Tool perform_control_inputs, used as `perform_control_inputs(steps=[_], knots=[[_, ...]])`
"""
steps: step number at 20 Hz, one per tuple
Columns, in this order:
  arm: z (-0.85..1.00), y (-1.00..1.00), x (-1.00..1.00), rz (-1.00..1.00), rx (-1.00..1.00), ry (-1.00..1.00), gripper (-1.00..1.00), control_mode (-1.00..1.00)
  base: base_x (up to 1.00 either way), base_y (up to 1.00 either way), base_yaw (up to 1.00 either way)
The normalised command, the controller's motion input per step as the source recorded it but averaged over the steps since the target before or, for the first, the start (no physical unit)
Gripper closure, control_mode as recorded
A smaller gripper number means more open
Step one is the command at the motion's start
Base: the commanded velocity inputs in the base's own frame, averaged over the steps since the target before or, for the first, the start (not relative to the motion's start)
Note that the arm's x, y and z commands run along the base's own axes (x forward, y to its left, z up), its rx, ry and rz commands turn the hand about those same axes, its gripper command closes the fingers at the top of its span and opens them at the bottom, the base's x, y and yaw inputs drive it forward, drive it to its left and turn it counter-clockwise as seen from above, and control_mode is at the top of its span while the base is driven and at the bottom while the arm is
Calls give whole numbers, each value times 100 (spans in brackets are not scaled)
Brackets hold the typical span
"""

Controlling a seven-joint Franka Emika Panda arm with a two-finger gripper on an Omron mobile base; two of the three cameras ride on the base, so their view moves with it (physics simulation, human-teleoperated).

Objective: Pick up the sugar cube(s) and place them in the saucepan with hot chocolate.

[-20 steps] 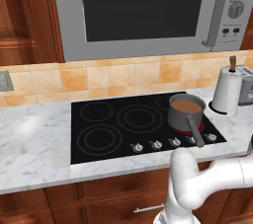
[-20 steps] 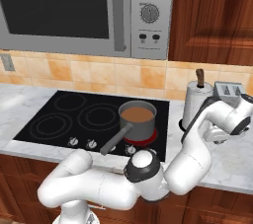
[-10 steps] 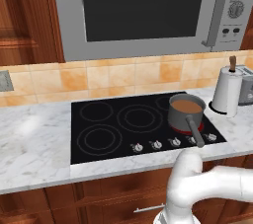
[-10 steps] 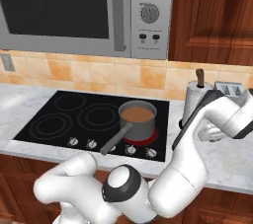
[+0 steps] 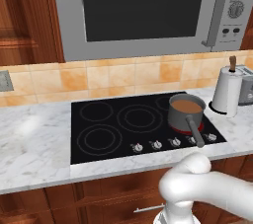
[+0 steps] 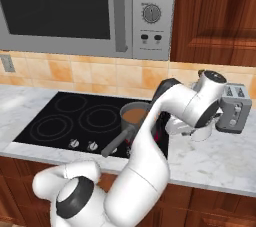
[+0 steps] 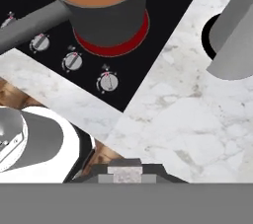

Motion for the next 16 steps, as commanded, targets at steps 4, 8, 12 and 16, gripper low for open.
perform_control_inputs(steps=[4, 8, 12, 16], knots=[[56, 100, -6, 0, -19, 0, 100, -100, 0, 0, 0], [56, 100, 0, 0, -19, 0, 100, -100, 0, 0, 0], [32, 98, 0, -3, -8, -6, 100, -100, 0, 0, 0], [1, 72, 0, -18, 1, -22, 100, -100, 0, 0, 0]])
